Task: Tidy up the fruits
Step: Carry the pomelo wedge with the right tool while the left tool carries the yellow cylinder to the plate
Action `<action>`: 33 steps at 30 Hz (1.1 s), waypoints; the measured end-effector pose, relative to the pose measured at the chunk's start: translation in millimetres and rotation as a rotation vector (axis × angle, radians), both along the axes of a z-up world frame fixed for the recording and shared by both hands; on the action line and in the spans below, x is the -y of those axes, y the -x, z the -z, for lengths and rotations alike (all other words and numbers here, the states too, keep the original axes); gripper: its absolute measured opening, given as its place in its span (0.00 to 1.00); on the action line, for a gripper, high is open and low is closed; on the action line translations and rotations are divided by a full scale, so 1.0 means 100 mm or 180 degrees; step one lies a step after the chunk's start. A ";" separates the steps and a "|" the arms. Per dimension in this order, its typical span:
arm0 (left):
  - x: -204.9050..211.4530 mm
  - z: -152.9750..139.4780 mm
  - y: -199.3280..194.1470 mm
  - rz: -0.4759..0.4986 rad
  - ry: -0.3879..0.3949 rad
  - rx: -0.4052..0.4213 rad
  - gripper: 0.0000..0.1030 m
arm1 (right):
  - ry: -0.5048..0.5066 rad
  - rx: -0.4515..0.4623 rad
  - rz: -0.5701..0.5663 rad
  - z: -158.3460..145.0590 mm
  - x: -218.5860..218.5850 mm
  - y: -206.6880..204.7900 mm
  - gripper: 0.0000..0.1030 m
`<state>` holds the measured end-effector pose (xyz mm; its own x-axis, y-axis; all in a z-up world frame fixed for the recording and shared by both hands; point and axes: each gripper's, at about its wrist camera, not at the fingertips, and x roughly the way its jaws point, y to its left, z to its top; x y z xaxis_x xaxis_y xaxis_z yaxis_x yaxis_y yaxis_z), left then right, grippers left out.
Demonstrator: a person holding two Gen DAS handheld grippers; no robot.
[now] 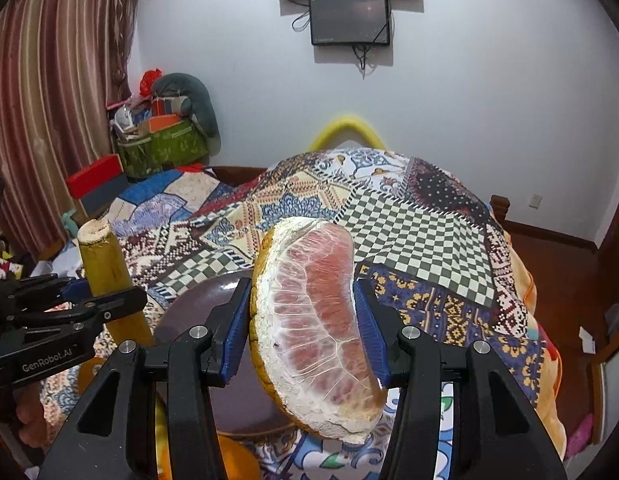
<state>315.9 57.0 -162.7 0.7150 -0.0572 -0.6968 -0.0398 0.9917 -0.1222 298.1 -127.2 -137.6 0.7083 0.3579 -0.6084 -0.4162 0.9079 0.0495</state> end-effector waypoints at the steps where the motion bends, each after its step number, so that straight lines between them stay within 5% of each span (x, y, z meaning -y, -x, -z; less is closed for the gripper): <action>1: -0.01 0.02 -0.02 -0.0001 0.0005 -0.0019 0.37 | 0.0015 -0.0026 -0.0009 0.03 -0.01 -0.02 0.45; 19: 0.07 0.32 -0.49 0.0153 -0.0019 -0.0481 0.37 | 0.0280 -0.0388 -0.0227 0.37 -0.15 -0.39 0.45; 27: 0.00 0.50 -0.74 0.0170 0.0210 -0.0847 0.35 | 0.0361 -0.0600 -0.0301 0.50 -0.18 -0.54 0.46; 33: 0.06 0.43 -0.67 0.0194 0.0000 -0.0703 0.31 | 0.0407 -0.0739 -0.0342 0.60 -0.20 -0.62 0.46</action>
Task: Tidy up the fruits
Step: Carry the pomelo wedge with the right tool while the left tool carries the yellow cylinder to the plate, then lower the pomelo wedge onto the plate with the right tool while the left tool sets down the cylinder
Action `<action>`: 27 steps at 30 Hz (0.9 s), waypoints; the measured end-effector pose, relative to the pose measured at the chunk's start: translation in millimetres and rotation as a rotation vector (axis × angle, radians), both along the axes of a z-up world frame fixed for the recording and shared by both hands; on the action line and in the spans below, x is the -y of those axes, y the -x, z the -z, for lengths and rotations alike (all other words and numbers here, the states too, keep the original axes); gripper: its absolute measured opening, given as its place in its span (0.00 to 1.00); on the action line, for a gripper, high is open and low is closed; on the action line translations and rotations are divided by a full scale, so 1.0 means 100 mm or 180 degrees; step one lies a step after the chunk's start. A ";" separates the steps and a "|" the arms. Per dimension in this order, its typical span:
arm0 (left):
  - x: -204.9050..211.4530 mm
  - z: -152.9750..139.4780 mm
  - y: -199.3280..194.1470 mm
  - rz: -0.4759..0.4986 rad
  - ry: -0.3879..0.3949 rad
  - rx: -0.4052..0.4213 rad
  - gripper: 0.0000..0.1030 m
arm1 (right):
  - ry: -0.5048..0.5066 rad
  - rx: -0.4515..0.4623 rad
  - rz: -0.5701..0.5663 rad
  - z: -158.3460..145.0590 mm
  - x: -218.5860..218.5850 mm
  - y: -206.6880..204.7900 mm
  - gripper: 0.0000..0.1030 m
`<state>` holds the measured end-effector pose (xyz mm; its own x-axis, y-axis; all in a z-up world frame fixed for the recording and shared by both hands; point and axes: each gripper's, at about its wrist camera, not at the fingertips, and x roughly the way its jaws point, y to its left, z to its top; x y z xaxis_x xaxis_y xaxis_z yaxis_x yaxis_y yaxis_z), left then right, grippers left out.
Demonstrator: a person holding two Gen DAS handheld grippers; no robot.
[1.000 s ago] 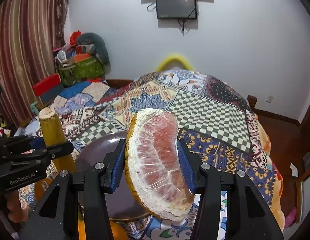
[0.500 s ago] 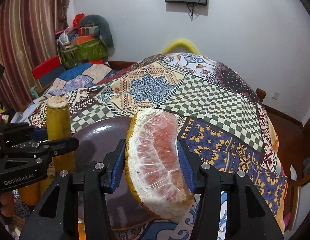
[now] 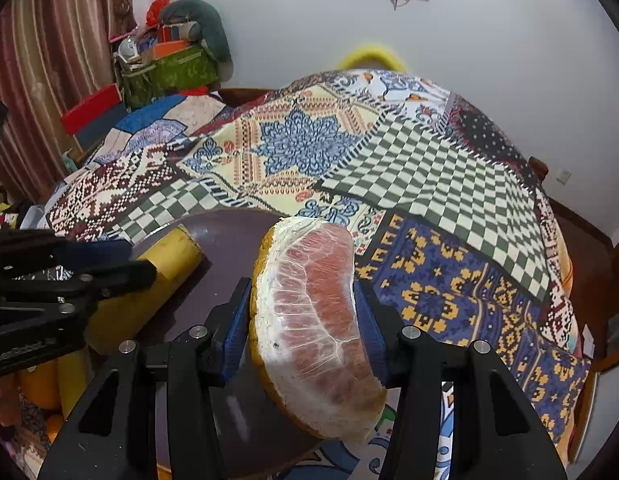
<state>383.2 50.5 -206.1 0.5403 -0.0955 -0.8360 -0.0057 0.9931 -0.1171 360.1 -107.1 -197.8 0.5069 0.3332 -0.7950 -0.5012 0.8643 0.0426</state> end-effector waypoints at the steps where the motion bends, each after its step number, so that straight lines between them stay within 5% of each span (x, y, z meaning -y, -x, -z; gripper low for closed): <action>1: 0.00 0.00 0.00 0.0000 -0.0001 0.0005 0.31 | 0.0011 -0.0014 0.0000 0.01 0.00 -0.01 0.46; 9: -0.08 -0.04 0.08 -0.0077 0.0022 0.0076 0.31 | 0.0021 -0.0014 0.0001 0.00 0.01 0.04 0.47; 27: -0.07 -0.63 0.69 -0.0120 -0.0008 0.0481 0.31 | -0.0230 0.0418 0.0127 -0.69 0.19 0.60 0.51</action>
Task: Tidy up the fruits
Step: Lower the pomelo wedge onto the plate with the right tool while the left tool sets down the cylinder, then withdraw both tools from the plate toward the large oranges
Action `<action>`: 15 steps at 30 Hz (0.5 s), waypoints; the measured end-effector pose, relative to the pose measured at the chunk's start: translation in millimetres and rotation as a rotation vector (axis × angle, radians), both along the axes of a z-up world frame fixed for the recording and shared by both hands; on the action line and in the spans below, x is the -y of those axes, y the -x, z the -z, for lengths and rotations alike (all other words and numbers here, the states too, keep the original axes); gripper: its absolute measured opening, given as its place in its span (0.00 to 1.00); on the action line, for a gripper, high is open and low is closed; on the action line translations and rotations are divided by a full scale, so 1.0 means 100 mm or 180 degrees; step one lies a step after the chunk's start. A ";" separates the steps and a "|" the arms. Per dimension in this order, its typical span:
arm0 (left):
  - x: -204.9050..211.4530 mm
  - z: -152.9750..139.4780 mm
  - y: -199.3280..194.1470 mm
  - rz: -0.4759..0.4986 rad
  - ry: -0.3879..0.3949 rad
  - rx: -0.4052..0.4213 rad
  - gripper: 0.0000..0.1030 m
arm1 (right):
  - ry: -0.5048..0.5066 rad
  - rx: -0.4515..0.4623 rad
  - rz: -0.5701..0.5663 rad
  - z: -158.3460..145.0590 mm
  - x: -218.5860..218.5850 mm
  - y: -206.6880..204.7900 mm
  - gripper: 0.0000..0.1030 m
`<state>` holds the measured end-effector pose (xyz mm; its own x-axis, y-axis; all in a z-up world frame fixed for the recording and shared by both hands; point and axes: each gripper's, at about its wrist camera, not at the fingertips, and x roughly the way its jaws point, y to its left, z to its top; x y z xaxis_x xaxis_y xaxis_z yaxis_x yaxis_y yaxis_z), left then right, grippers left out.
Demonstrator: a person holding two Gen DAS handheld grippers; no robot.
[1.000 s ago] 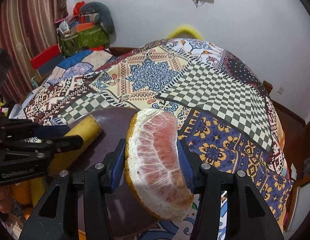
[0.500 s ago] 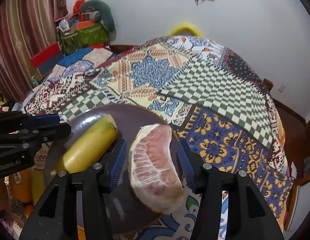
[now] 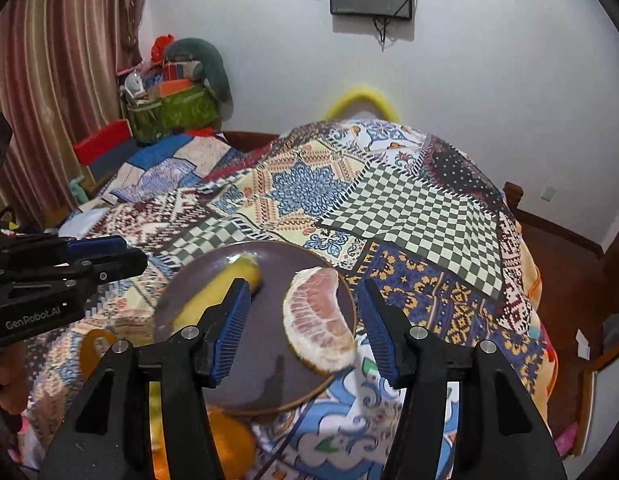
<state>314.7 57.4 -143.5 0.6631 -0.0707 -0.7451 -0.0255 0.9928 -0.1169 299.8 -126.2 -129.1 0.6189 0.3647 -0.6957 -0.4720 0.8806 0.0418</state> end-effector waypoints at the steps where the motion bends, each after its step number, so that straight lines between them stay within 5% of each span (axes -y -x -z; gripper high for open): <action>1: 0.00 -0.03 0.04 -0.0004 -0.0006 0.0022 0.31 | -0.0012 0.0014 0.0009 -0.03 0.01 0.04 0.51; 15: -0.07 -0.13 0.67 -0.0001 -0.0013 0.0056 0.31 | -0.0062 0.0120 0.0073 -0.17 0.08 0.64 0.58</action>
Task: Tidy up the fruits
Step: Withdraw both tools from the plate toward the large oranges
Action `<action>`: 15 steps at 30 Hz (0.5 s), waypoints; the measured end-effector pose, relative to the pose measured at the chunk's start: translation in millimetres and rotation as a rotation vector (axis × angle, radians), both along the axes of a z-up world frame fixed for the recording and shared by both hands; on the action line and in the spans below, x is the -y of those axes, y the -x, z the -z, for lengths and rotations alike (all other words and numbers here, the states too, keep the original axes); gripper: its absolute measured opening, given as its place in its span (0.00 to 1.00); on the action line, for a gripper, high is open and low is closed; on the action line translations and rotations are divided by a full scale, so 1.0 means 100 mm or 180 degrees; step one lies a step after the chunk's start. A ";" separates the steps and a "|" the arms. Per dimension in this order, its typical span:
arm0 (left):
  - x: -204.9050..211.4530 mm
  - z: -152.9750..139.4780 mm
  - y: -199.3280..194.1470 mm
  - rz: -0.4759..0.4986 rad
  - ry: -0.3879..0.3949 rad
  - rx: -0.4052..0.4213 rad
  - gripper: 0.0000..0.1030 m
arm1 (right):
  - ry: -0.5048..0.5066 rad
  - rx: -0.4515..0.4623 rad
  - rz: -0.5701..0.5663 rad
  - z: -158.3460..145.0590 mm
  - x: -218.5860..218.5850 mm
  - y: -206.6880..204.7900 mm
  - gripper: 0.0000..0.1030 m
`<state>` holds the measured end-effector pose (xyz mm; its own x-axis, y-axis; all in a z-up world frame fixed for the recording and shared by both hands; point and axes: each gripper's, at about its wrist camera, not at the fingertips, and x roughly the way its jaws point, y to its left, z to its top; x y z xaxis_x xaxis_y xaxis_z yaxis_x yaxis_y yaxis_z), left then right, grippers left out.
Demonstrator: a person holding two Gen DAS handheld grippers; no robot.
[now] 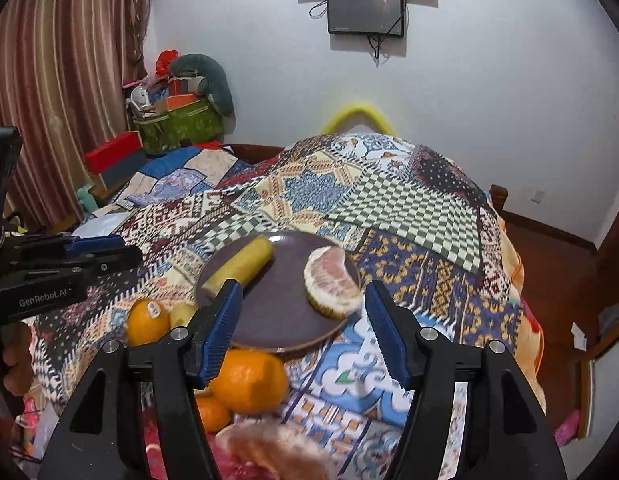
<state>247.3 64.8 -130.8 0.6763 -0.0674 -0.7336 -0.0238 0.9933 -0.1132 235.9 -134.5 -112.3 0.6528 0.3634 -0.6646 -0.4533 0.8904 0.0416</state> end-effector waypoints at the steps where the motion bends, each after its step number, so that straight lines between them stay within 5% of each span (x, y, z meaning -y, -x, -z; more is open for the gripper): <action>1: -0.01 0.01 0.03 -0.0003 -0.0002 -0.0010 0.32 | 0.0000 -0.0016 -0.0007 0.01 0.00 0.03 0.58; 15: -0.07 0.36 0.35 0.0058 -0.0013 -0.0274 0.45 | -0.0138 -0.0373 0.0013 0.30 -0.03 0.29 0.59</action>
<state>212.4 72.0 -167.2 0.6093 -0.0760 -0.7893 -0.0151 0.9941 -0.1074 206.5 -131.1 -142.4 0.5732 0.3909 -0.7202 -0.4394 0.8885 0.1325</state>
